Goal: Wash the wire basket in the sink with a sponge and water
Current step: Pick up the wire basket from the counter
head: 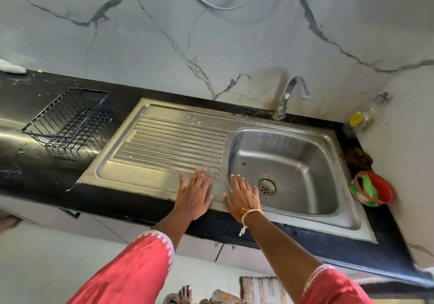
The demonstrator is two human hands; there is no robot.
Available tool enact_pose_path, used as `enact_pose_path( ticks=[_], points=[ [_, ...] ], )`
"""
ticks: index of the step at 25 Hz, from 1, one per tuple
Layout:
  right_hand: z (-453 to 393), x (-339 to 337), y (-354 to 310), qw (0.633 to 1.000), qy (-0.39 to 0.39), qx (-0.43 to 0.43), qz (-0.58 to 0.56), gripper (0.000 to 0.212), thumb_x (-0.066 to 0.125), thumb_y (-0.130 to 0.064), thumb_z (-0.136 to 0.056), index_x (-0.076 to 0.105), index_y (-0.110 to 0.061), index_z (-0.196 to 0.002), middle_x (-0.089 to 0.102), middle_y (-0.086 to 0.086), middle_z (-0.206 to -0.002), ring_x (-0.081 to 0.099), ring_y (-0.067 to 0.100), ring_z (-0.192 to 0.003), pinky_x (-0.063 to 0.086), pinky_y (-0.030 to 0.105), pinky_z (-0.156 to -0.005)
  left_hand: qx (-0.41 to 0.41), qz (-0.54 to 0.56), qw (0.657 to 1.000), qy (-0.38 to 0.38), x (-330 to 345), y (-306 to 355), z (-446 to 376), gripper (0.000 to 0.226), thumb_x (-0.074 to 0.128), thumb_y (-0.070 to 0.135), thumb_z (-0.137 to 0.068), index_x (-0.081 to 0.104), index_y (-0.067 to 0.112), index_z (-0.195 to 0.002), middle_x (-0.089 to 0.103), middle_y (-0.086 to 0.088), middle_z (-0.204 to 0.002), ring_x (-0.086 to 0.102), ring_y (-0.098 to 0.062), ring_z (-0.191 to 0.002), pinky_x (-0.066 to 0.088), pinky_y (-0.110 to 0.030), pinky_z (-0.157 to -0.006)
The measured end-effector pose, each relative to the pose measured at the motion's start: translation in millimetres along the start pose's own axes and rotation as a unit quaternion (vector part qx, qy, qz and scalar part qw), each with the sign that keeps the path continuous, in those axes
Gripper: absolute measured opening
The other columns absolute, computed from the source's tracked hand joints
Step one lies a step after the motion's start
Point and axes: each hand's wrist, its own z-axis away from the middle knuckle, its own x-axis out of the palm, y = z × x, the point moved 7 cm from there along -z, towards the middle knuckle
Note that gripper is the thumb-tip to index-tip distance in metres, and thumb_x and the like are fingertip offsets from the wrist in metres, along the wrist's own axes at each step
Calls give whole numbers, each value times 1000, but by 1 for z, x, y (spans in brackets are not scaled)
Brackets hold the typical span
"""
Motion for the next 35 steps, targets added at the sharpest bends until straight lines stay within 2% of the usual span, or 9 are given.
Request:
enact_pose_path(
  ticks=[4,8,11,16,20,25,30,33,35],
  points=[
    [1,0,-1,1000,-18,-2,-17,69,33,-47,-97,8,-17,-153,14,7,-159,25,26,-143,27,52,-112,-6,-9,1000,8,3,-1,4,66,29,49,-99,4,23,-155,-3,-4,-163,-1,-23,-150,-4,-60,-114],
    [-6,1,-8,986,-57,78,-140,67,48,-33,-91,19,-14,-148,26,11,-151,36,33,-134,36,52,-106,-21,-14,1000,-3,-1,-6,7,45,41,41,-96,44,20,-136,40,-7,-145,39,-24,-134,15,-58,-113],
    [-21,-5,-33,961,-74,102,-246,57,53,-25,-84,38,-13,-138,38,13,-137,49,35,-120,43,46,-100,-60,182,981,0,-1,-25,11,44,51,32,-94,45,21,-137,49,-3,-138,53,-22,-120,41,-43,-101],
    [-52,-25,-100,943,-90,34,-318,45,56,-18,-85,51,-12,-130,50,15,-130,56,31,-111,47,35,-94,-180,500,843,82,-25,-102,14,37,58,9,-90,59,13,-127,61,-6,-122,60,-21,-106,51,-33,-89],
    [-87,-31,-178,915,-126,2,-384,39,57,-22,-86,54,-16,-124,64,12,-113,60,24,-97,48,32,-81,-300,683,656,116,-37,-188,11,25,54,11,-91,64,18,-113,67,-7,-103,65,-25,-90,48,-31,-68],
    [-140,-24,-274,899,-144,-18,-412,38,56,-19,-83,55,-17,-120,66,11,-105,66,26,-94,52,35,-73,-272,621,712,182,-81,-282,1,24,50,6,-91,63,13,-109,67,-7,-100,64,-20,-80,48,-19,-53],
    [-194,-21,-363,870,-122,25,-478,17,53,-6,-83,62,2,-96,63,22,-90,63,30,-80,54,45,-76,-261,537,771,219,-96,-382,-15,30,53,8,-86,65,19,-112,66,-2,-94,64,-22,-78,53,-35,-72],
    [-207,-23,-401,791,-141,100,-587,19,42,5,-89,54,4,-74,54,17,-70,54,22,-59,52,31,-50,-307,619,692,210,-79,-410,-10,21,54,11,-86,65,22,-100,69,-5,-95,67,-25,-84,51,-35,-74],
    [-214,-18,-419,754,-152,143,-623,23,39,4,-91,50,-4,-72,52,10,-68,55,20,-56,46,26,-47,-365,654,643,157,-51,-419,-1,20,50,7,-90,67,13,-98,69,-8,-89,65,-25,-79,50,-33,-71]
  ],
)
